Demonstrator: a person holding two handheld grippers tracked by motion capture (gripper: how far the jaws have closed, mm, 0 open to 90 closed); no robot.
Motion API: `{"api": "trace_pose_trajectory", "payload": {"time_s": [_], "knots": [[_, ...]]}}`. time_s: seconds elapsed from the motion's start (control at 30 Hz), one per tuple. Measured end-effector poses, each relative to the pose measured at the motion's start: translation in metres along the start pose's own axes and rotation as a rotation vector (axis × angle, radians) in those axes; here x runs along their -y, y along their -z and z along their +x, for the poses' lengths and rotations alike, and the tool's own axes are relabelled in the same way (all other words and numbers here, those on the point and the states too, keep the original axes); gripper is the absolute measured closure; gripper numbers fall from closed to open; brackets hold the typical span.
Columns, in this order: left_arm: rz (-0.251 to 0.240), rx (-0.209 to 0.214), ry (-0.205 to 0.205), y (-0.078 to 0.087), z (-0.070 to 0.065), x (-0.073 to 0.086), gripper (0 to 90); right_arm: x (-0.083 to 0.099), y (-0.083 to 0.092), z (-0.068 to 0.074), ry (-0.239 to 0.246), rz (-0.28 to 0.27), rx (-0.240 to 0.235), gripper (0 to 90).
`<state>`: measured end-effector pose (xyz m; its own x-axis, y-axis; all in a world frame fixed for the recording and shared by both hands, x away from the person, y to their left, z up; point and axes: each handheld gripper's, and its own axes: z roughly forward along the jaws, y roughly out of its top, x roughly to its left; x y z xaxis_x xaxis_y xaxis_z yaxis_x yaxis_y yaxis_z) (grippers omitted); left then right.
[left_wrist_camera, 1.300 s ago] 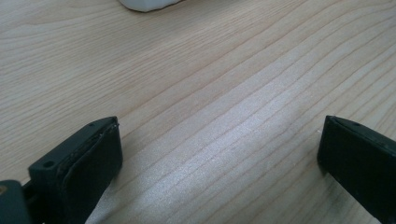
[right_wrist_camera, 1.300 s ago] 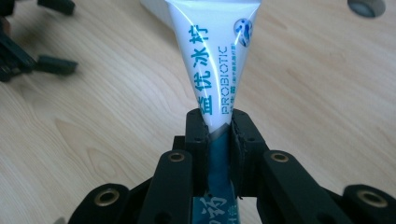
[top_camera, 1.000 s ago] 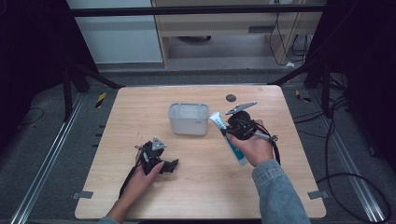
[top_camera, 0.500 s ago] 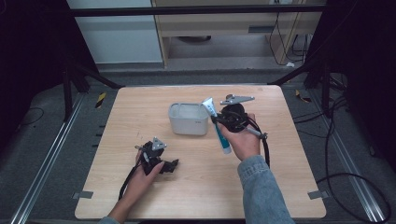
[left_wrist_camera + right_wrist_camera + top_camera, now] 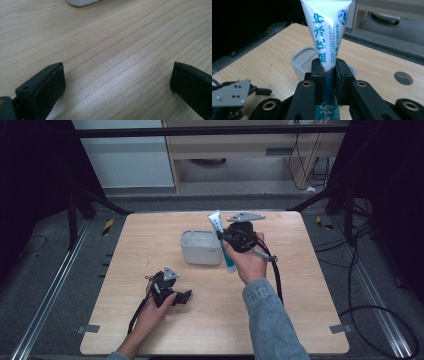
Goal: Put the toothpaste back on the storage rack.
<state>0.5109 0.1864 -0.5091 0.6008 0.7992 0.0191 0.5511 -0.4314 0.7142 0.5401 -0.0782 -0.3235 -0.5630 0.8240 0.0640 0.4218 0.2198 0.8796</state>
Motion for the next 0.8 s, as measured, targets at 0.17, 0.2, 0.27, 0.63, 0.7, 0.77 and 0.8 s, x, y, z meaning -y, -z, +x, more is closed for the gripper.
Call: {"api": "trace_pose_trajectory", "payload": {"time_s": [0.17, 0.2, 0.27, 0.63, 0.7, 0.77, 0.8], "knots": [[0.003, -0.003, 0.002, 0.0, 0.0, -0.001, 0.0, -0.019, -0.009, 0.01, 0.0, -0.031, -0.016, 79.2], [0.003, -0.003, 0.002, 0.0, 0.0, -0.001, 0.0, -0.019, -0.009, 0.01, 0.0, -0.031, -0.016, 79.2], [0.003, -0.002, 0.002, 0.0, 0.0, -0.001, 0.0, -0.028, -0.014, 0.012, 0.01, -0.037, -0.01, 79.2], [0.003, -0.002, 0.002, 0.0, 0.0, -0.001, 0.0, -0.053, -0.025, 0.007, -0.014, -0.128, 0.008, 79.0], [0.003, -0.002, 0.002, 0.0, 0.0, 0.0, 0.0, -0.056, -0.03, 0.007, -0.002, -0.124, 0.018, 79.0], [0.004, -0.002, 0.001, 0.0, 0.0, 0.0, 0.0, -0.059, -0.035, 0.005, -0.01, -0.127, 0.016, 79.0], [0.004, -0.002, 0.001, 0.0, 0.0, 0.0, 0.0, -0.059, -0.035, 0.005, -0.01, -0.127, 0.016, 79.0]]}}
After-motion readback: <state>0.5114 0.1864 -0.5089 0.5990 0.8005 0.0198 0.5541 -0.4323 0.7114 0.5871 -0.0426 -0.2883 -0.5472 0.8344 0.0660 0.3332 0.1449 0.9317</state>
